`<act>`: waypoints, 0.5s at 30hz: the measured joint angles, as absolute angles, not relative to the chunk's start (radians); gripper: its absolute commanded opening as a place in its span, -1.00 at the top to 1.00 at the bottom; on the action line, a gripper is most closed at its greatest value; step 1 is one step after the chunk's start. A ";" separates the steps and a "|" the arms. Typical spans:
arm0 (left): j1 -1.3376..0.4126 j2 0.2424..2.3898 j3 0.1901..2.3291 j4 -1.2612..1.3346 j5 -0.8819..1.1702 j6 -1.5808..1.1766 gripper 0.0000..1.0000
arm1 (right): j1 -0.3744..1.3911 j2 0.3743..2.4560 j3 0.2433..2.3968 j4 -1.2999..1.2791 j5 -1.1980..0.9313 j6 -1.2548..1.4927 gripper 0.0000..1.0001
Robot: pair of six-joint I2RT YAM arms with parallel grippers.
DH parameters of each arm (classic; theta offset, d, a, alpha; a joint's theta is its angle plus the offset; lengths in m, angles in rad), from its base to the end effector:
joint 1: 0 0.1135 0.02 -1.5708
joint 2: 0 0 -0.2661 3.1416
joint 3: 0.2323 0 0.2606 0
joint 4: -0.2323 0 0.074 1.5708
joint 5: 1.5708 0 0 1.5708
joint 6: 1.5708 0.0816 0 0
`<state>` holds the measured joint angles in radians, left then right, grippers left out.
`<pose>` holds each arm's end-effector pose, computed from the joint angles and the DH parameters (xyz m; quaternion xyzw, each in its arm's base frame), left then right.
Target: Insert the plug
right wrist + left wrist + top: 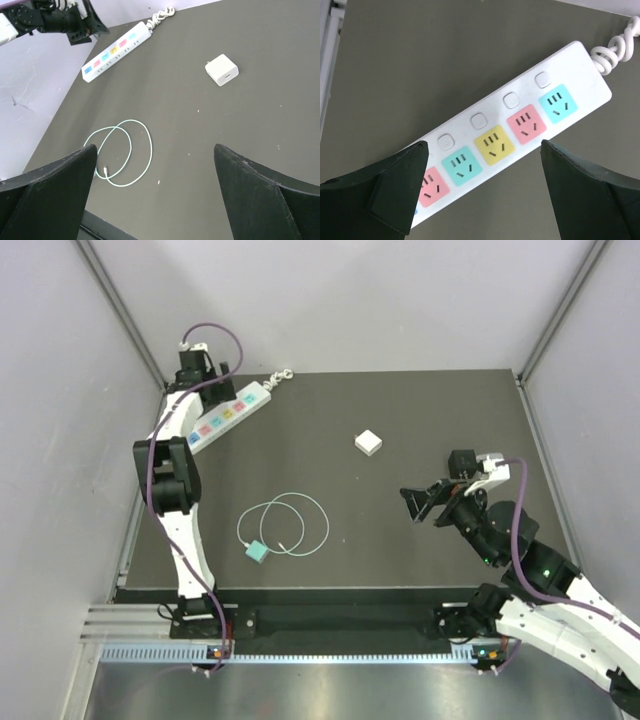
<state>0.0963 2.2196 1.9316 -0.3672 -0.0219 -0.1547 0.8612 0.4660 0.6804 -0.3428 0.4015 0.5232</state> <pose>0.5616 0.0560 0.2162 -0.1171 0.8893 -0.0031 0.4420 0.1318 0.1045 0.3265 0.0060 0.7476 0.2977 0.5937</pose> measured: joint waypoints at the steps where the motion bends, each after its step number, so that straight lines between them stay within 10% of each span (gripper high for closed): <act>1: 0.085 2.222 1.934 -0.361 -0.043 -0.142 -0.96 | 0.861 0.475 0.680 -0.339 0.400 0.523 -0.99; 15: 0.086 2.376 2.022 -0.359 -0.184 -0.052 -0.96 | 0.861 0.516 0.677 -0.323 0.369 0.519 -1.00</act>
